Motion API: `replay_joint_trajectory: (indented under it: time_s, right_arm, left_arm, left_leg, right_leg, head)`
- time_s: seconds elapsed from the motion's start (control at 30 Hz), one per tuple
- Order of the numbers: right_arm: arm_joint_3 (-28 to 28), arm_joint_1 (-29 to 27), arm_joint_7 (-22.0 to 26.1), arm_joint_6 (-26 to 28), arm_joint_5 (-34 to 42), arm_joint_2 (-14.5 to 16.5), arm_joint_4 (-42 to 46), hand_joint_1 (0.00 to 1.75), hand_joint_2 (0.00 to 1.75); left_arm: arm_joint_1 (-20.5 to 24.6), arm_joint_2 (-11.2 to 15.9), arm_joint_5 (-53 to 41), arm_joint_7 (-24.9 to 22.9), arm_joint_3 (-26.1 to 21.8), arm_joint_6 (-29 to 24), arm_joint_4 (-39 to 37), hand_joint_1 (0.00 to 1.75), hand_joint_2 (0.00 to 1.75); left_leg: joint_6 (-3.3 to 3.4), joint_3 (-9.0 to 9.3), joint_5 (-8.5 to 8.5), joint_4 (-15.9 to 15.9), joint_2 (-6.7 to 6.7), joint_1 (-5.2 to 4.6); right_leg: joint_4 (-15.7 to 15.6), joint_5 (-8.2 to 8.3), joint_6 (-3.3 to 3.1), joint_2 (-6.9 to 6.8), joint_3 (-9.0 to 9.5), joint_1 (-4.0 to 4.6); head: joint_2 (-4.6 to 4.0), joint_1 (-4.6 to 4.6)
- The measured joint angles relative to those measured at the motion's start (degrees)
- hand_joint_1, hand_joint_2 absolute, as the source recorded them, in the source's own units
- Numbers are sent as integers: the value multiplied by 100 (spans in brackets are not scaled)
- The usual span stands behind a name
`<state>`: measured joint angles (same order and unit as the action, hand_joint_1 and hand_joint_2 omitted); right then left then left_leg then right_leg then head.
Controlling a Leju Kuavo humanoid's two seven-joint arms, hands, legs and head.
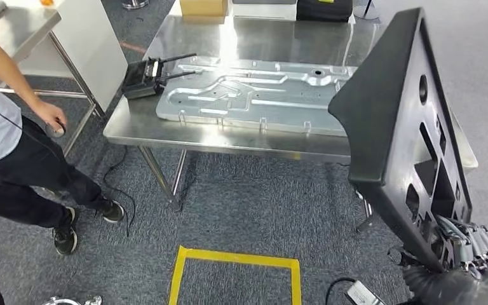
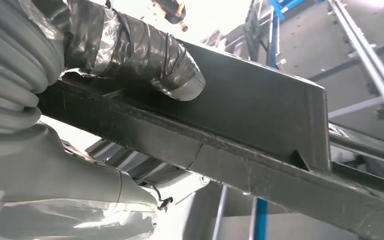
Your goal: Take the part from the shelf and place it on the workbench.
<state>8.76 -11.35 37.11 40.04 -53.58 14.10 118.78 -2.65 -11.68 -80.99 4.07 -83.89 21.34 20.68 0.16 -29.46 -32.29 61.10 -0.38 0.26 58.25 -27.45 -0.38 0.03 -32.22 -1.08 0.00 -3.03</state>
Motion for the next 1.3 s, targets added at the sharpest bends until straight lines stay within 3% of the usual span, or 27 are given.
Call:
replay_joint_trajectory:
  time_s: [0.1,0.13,0.17,0.23,0.3,0.33,0.47,0.53,0.6,0.63,0.67,0.7,0.77,0.8,0.83,0.9,1.0,1.03,1.1,1.13,1.17,1.2,1.27,1.3]
  right_arm:
    - [78,37,0,0,14,0,-60,175,175]
    - [110,47,0,0,25,0,-84,175,175]
    - [145,65,0,0,37,0,-113,175,175]
    - [227,133,0,0,53,-2,-186,175,175]
    - [304,223,0,0,52,-11,-277,175,175]
    - [338,266,0,0,46,-19,-325,175,175]
    - [454,439,-3,0,-1,-86,-527,175,175]
    - [503,509,-9,0,-22,-140,-611,175,175]
    - [546,542,-13,0,-32,-183,-688,175,175]
    - [565,547,-14,0,-35,-200,-724,175,175]
    - [582,550,-15,0,-38,-218,-756,175,175]
    - [595,554,-18,0,-41,-234,-783,175,175]
    - [617,563,-26,0,-45,-261,-821,175,175]
    - [627,567,-31,0,-44,-273,-834,175,175]
    - [638,569,-33,0,-42,-282,-846,175,175]
    - [665,572,-35,0,-32,-304,-862,175,175]
    - [715,566,-35,1,4,-327,-864,175,175]
    - [735,561,-36,1,27,-328,-863,175,175]
    - [800,527,-34,2,97,-336,-859,175,175]
    - [859,486,-30,2,161,-342,-847,175,175]
    - [930,429,-22,2,241,-348,-823,175,175]
    - [1012,364,-15,2,334,-352,-785,175,175]
    - [1171,232,-5,2,496,-355,-676,175,175]
    - [1236,181,-3,2,550,-356,-623,175,175]
  left_arm:
    - [-3,-2,-5,11,-51,5,16,0,175]
    - [-5,-2,-9,15,-66,8,20,0,175]
    - [-5,-2,-14,19,-79,13,25,0,175]
    - [-6,-2,-25,27,-106,22,41,0,175]
    - [-1,-2,-34,35,-144,29,57,0,175]
    - [3,-2,-39,39,-167,33,62,0,175]
    - [-3,-3,-50,55,-252,50,68,0,175]
    - [1,-5,-54,64,-289,59,69,0,175]
    - [9,-6,-57,71,-329,62,72,0,175]
    - [8,-6,-57,74,-346,62,72,0,175]
    - [4,-7,-58,77,-357,63,72,0,175]
    - [0,-9,-58,78,-366,63,72,0,175]
    - [1,-13,-61,86,-383,67,72,0,175]
    - [6,-14,-62,93,-397,70,73,0,175]
    - [11,-15,-63,101,-415,74,76,0,175]
    - [20,-20,-64,111,-452,81,86,0,175]
    - [25,-42,-64,125,-494,109,131,0,175]
    - [26,-57,-64,129,-503,125,153,0,175]
    - [19,-112,-60,132,-511,178,219,0,175]
    - [10,-161,-55,131,-517,222,278,0,175]
    - [-1,-216,-49,130,-523,277,357,0,175]
    - [-12,-280,-43,127,-529,337,450,0,175]
    - [-36,-400,-34,121,-539,446,656,0,175]
    - [-46,-451,-32,118,-544,486,747,0,175]
  left_leg:
    - [-61,-647,-408,1109,5,29]
    - [-71,-810,-393,1305,5,35]
    - [-72,-865,-251,1272,5,38]
    - [-48,-685,270,637,9,41]
    - [-1,-434,576,-13,14,19]
    - [24,-373,605,-164,15,6]
    - [154,-295,576,-281,5,14]
    - [225,-227,575,-345,10,33]
    - [261,-192,538,-351,9,26]
    - [265,-168,512,-351,4,22]
    - [261,-130,480,-350,-2,20]
    - [250,-78,444,-350,-8,20]
    - [209,34,358,-348,-16,11]
    - [180,71,312,-342,-20,1]
    - [148,93,276,-342,-22,-8]
    - [87,116,234,-361,-21,-16]
    - [3,91,96,-185,-6,-11]
    - [-21,-31,-35,82,-2,-3]
    - [-59,-486,-336,871,4,11]
    - [-72,-711,-400,1194,4,18]
    - [-75,-855,-341,1329,5,22]
    - [-69,-889,-164,1245,5,25]
    - [-19,-663,370,539,5,22]
    - [13,-524,540,193,6,10]
  right_leg:
    - [-10,-67,-50,-26,76,-3]
    - [-9,-96,-50,-27,107,-3]
    - [-9,-127,-45,-25,148,-5]
    - [-9,-201,-22,-17,255,-9]
    - [-6,-275,35,-6,321,8]
    - [-9,-300,69,-2,331,16]
    - [42,-384,199,-2,345,15]
    - [532,-628,243,-1,111,5]
    - [1329,-911,274,0,-374,5]
    - [1596,-933,282,0,-574,3]
    - [1643,-823,282,-1,-675,2]
    - [1450,-597,274,-1,-653,1]
    - [674,-84,231,-1,-378,10]
    - [361,52,204,0,-246,21]
    - [175,99,174,4,-166,36]
    - [99,57,117,18,-129,56]
    - [23,37,13,22,-43,7]
    - [1,23,-20,13,-4,-6]
    - [-2,-30,-59,-4,49,0]
    - [0,-63,-64,-7,80,4]
    - [1,-102,-61,-8,123,8]
    - [2,-146,-53,-8,178,11]
    - [0,-242,-29,-7,304,13]
    - [5,-289,-4,-1,352,22]
  head:
    - [0,8]
    - [0,8]
    - [0,8]
    - [0,8]
    - [0,8]
    - [0,6]
    - [0,3]
    - [0,-4]
    - [0,-7]
    - [0,-7]
    - [0,-7]
    - [0,-7]
    - [0,-8]
    - [0,-8]
    - [0,-8]
    - [0,-7]
    - [0,-1]
    - [0,0]
    - [0,5]
    - [0,4]
    - [0,5]
    - [0,4]
    - [0,3]
    - [0,2]
